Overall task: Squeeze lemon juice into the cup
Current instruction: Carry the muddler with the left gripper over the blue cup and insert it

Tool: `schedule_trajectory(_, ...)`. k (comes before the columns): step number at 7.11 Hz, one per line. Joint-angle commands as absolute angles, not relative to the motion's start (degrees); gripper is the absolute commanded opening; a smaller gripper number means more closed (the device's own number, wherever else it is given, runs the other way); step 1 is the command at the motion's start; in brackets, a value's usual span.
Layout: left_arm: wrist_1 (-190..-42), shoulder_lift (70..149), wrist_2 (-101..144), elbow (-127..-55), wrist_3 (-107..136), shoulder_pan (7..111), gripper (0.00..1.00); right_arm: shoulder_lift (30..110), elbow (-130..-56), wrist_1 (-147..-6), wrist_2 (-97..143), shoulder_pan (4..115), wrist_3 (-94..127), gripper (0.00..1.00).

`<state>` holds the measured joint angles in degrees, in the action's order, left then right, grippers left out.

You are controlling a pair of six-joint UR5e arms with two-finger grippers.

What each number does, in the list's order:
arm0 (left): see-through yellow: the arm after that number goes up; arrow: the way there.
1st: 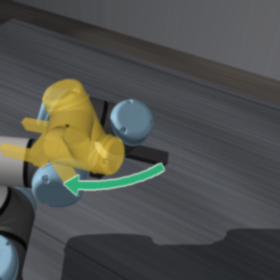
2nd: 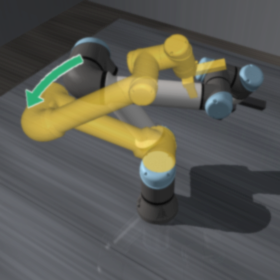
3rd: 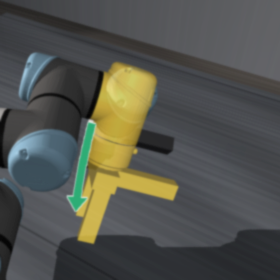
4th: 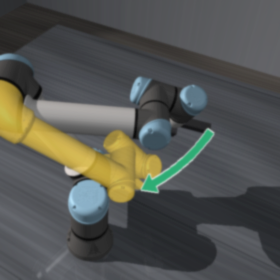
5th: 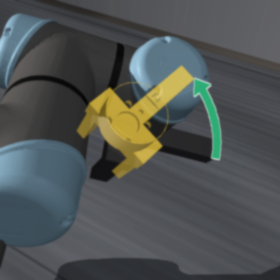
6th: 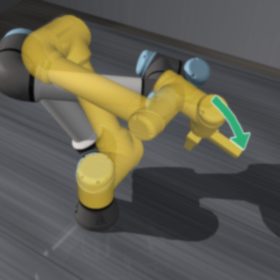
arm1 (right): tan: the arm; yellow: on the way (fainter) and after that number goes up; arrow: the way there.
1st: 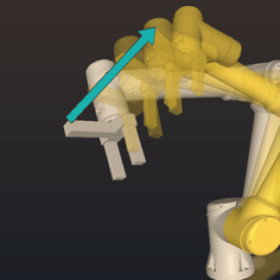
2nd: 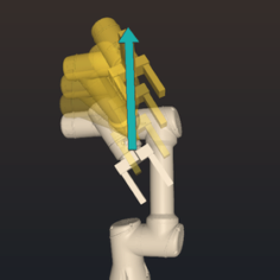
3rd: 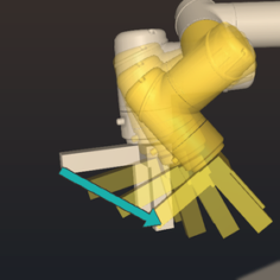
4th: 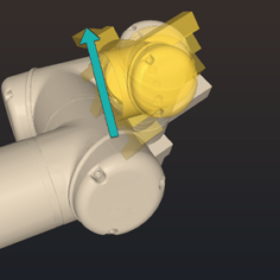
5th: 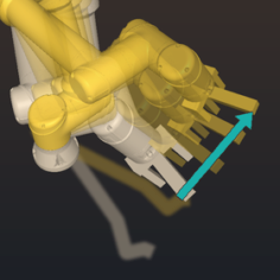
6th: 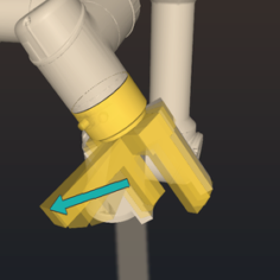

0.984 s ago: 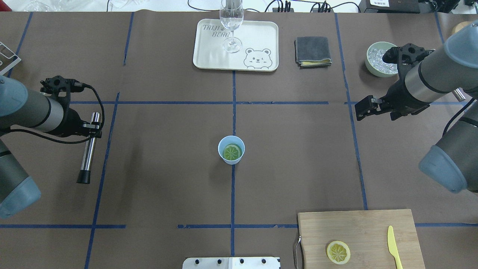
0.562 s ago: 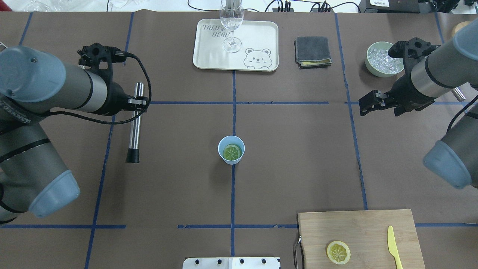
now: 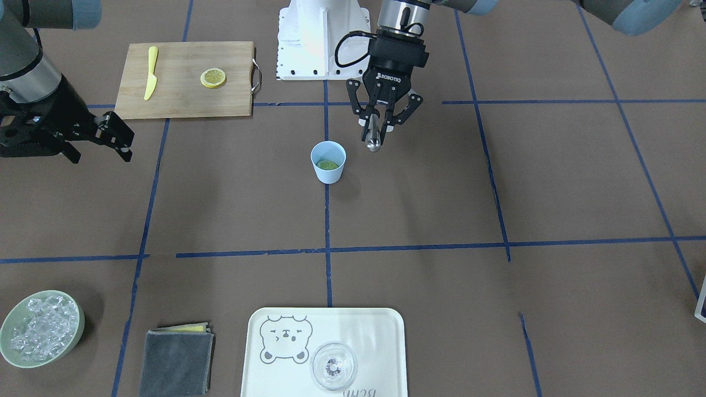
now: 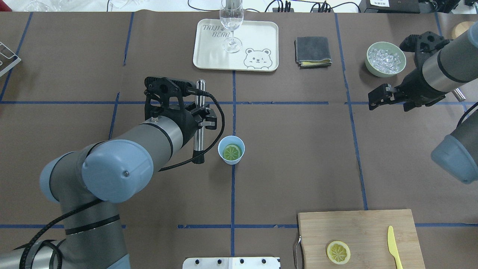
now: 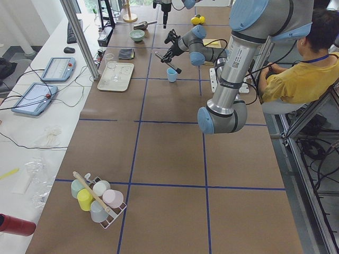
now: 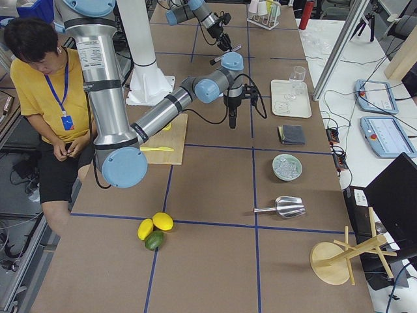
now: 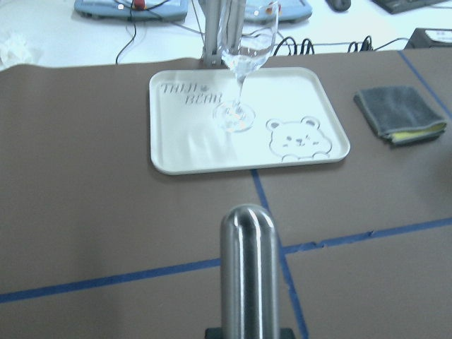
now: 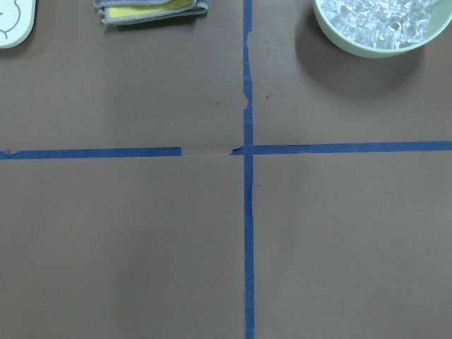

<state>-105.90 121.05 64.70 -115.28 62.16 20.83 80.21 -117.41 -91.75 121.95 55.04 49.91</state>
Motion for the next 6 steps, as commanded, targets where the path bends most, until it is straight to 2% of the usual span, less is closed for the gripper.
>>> schedule_trajectory(1, -120.8, 121.9, 50.2, -112.1, 60.6, 18.1, 0.0, 82.0, -117.4, -91.8, 123.0, 56.7, 49.9, 1.0)
schedule_trajectory(4, -136.9, 121.9, 40.1, -103.6, 54.5, 13.4, 0.0, 82.2, -117.2, -91.8, 123.6, 57.3, 49.8, 1.0)
schedule_trajectory(6, -139.0, 123.4, 39.1, -98.9, 53.6, 12.4, 0.0, 82.3, -117.2, -91.8, 124.5, 57.3, 49.9, 1.0)
